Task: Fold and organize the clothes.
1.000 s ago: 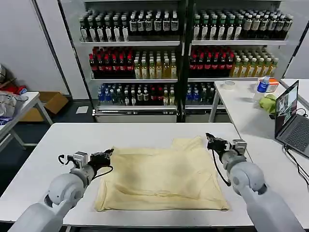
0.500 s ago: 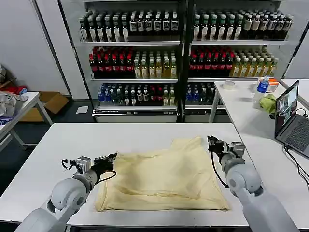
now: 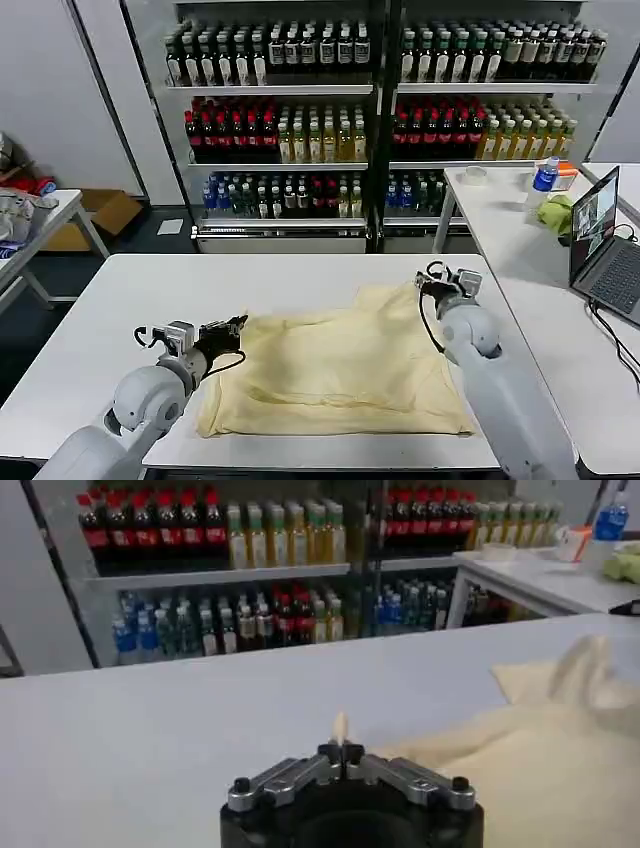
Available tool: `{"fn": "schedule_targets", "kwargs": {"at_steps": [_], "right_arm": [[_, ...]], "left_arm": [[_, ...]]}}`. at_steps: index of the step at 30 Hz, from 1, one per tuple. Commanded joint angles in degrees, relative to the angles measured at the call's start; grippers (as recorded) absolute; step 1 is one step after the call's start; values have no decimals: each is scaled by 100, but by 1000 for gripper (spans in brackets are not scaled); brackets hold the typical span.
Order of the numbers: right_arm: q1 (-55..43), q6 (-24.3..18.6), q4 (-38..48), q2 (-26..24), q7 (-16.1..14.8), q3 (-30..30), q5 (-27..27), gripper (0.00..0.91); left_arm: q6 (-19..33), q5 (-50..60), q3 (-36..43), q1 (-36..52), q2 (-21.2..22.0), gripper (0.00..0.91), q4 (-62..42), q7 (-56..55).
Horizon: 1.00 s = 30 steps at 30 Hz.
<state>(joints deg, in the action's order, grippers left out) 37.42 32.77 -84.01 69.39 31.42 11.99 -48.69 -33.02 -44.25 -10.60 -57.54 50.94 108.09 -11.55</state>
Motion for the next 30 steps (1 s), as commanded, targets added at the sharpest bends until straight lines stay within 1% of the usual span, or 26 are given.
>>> {"fn": "schedule_targets", "kwargs": {"at_steps": [1,3,4,10,13,14,15,16,17,21,22,30], "right_arm": [[-525,32,843,562,411,-104,-557,907],[-548,34,857,614,518,-98,-724,907],[-553,34,866,628,560,-95,-785,907],[-587,37,915,720,726,-88,-1109,907],[-635,34,982,777,781,-74,-1200,776],[-649,33,1015,789,797,-62,-1219,655],[-662,31,1041,809,814,-52,-1231,343],[-665,29,1056,817,835,-46,-1231,262],[-667,29,1064,819,838,-44,-1230,151],[-674,6,1068,828,868,-33,-1239,0],[-680,3,1071,831,880,-29,-1254,0],[-678,-27,1038,813,883,-25,-1246,0]], "left_arm": [[0,-5,14,26,-6,10,-18,16],[1,-7,14,21,-12,20,-15,25],[1,-7,12,20,-14,10,-14,27],[3,-23,4,30,-19,10,-21,33],[3,-28,4,31,-19,10,-21,36],[3,-30,5,32,-20,10,-19,36],[3,-32,5,33,-19,20,-19,37],[3,-33,4,31,-20,10,-16,38],[3,-34,5,29,-20,10,-14,38],[3,-36,2,15,-23,20,-2,45],[2,-39,1,13,-27,10,0,48],[9,-58,-18,12,-50,20,2,58]]}}
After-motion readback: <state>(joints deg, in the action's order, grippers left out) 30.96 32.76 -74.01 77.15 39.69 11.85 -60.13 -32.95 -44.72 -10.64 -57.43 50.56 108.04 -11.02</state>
